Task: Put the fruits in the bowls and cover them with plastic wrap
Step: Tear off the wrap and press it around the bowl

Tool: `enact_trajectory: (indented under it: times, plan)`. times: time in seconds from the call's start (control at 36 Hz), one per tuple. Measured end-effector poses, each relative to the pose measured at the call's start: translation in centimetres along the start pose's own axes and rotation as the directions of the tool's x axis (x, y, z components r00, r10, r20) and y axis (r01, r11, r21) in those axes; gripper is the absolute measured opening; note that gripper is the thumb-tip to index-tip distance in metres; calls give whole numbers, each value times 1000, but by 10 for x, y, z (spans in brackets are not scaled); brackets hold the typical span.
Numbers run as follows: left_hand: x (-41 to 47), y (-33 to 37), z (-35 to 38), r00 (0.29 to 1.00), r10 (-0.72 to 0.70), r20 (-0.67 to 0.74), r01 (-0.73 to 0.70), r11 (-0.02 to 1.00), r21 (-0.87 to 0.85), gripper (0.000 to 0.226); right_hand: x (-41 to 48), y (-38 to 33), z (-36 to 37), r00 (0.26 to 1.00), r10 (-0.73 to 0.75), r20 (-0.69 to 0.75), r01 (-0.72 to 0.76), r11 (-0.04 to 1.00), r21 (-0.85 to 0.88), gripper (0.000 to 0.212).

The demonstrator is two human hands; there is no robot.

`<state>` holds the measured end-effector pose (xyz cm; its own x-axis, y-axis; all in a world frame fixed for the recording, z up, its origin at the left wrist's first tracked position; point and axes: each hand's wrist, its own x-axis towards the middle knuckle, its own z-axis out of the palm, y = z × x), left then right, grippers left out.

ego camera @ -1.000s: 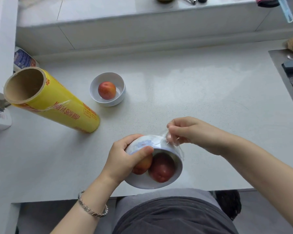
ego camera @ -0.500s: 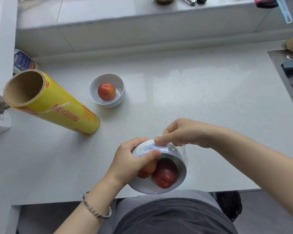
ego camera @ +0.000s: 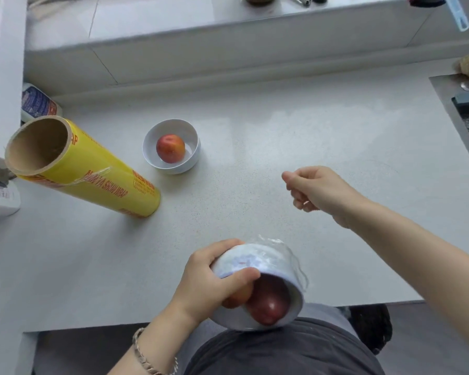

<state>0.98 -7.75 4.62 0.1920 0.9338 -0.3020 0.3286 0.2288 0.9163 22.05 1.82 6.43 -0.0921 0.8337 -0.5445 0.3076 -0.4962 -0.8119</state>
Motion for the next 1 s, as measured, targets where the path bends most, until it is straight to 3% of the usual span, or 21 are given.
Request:
enact_trajectory:
  times: [0.11, 0.19, 0.31, 0.53, 0.75, 0.86, 1.0]
  plan:
    - [10, -1, -2, 997, -13, -72, 13, 1000, 1, 34, -14, -1, 10, 964, 109, 241, -67, 982, -178, 47]
    - [17, 5, -1, 997, 11, -75, -11, 1000, 8, 26, -21, -3, 19, 935, 94, 343, -7, 969, -246, 46]
    - [24, 10, 0, 997, 50, -59, -49, 999, 19, 27, -20, -8, 21, 942, 2, 334, 87, 964, -252, 39]
    - [28, 16, 1, 997, 47, -56, -47, 999, 11, 29, -17, -16, 22, 953, -76, 293, 130, 977, -171, 24]
    - [28, 21, -7, 995, 95, -36, -96, 995, -10, 33, -15, -4, 38, 934, -358, -22, 338, 899, -277, 28]
    - [27, 26, -11, 984, 170, -52, -170, 985, 6, 25, -8, -5, 40, 950, -312, -15, 298, 919, -259, 26]
    - [29, 29, -15, 973, 226, -38, -225, 974, 15, 43, -7, -8, 37, 977, -182, 114, 206, 945, -255, 19]
